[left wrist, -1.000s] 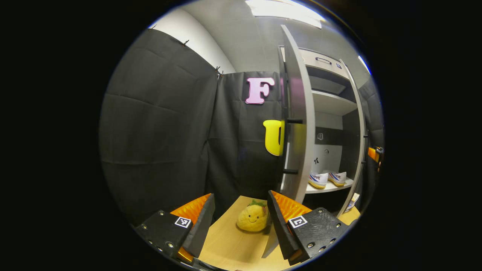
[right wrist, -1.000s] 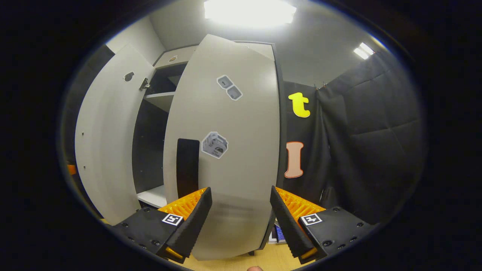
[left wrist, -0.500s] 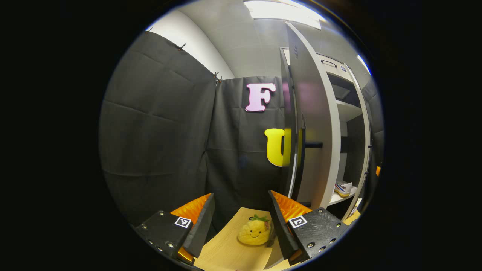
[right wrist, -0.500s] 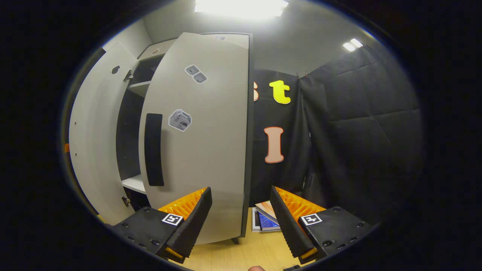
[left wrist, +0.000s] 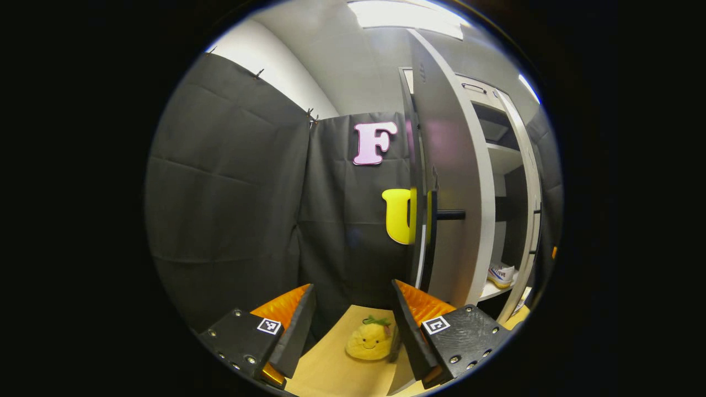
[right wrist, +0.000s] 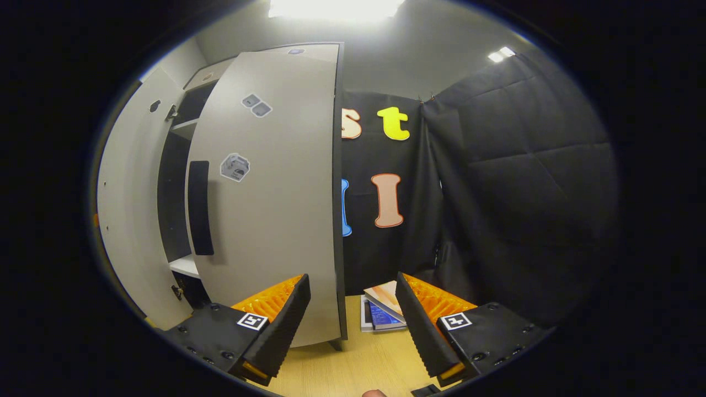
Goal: Grab one shoe with the right hand and put it into the shoe cabinet, grab the other shoe with the left hand and put it into the shoe cabinet; then close the right door with the right hand and the left door with the left hand.
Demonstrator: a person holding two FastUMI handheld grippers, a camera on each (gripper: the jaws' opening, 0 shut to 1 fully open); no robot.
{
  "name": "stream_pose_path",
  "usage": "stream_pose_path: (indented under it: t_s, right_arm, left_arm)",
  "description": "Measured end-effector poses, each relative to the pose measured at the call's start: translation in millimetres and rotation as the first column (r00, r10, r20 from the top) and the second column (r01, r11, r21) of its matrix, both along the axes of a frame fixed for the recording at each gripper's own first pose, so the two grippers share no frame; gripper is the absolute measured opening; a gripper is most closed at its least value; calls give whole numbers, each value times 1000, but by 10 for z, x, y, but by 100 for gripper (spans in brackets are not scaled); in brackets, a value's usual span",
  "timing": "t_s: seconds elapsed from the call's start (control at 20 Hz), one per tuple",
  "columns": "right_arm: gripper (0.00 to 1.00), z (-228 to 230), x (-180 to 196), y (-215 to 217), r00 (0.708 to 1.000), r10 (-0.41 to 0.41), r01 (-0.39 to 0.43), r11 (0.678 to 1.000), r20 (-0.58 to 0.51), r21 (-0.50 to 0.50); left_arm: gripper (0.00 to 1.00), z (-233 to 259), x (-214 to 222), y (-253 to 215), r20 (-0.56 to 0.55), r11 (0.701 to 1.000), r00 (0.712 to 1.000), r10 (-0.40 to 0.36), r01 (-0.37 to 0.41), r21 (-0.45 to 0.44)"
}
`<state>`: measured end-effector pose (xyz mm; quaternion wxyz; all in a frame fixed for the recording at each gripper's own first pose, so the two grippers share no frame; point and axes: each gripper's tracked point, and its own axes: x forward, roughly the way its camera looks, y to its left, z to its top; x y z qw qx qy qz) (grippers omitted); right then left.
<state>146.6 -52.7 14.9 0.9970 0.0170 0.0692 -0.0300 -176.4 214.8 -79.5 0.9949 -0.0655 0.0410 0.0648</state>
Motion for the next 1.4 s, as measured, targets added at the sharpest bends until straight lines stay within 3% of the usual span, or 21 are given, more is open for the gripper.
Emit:
stream_pose_path:
  t_s: [0.4,0.75,1.2,1.4]
  right_arm:
    - [98,1,-33,-70,1000,21,-21,1000,-5,-6]
    - [98,-30,-195,-277,1000,-7,7,1000,-16,-9]
    - [98,-108,-414,-536,998,-53,53,999,-40,-14]
    - [98,-121,-527,-623,997,-64,63,998,-48,-17]
  left_arm:
    - [74,64,-63,-492,14,997,997,-77,77,-14]
    - [74,129,19,-999,33,987,987,-156,157,-18]
    - [74,212,398,-1918,63,947,947,-315,318,-40]
    - [73,218,492,-2180,74,943,941,-331,332,2]
